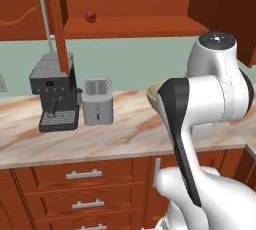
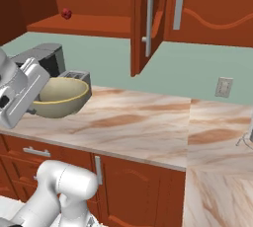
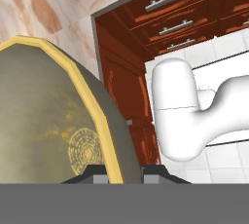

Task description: Pick the mug and place it in the sink. Pick the bowl and place it in the open cabinet and then close the cabinet.

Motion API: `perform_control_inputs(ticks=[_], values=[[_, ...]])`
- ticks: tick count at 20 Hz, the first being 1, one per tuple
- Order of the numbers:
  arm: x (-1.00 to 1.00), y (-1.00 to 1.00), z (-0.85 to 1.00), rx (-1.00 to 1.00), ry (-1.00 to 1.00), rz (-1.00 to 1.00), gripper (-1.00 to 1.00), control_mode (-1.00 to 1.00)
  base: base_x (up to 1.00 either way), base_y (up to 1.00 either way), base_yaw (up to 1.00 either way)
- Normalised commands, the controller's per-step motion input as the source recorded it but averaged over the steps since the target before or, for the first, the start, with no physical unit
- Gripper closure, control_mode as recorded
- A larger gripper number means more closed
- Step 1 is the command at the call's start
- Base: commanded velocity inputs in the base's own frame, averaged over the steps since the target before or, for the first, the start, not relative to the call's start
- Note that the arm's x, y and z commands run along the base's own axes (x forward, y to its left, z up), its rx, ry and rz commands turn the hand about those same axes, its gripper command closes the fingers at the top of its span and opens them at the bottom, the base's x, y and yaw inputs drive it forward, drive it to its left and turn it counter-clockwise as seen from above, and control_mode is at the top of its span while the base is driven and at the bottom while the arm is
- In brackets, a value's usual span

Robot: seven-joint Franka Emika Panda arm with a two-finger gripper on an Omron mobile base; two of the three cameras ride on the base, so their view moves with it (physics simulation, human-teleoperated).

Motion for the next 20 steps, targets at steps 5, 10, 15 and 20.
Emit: perform_control_inputs(ticks=[5, 10, 15, 20], values=[[0.0, 0.0, 0.0, 0.0, 0.0, 0.0, 1.0, 1.0, 0.13, -0.03, -0.11], [0.0, 0.0, 0.0, 0.0, 0.0, 0.0, 1.0, 1.0, 0.0, -0.14, -0.04], [0.0, 0.0, 0.0, 0.0, 0.0, 0.0, 1.0, 1.0, 0.14, 0.0, -0.1], [0.0, 0.0, 0.0, 0.0, 0.0, 0.0, 1.0, 1.0, 0.27, -0.02, -0.15]])
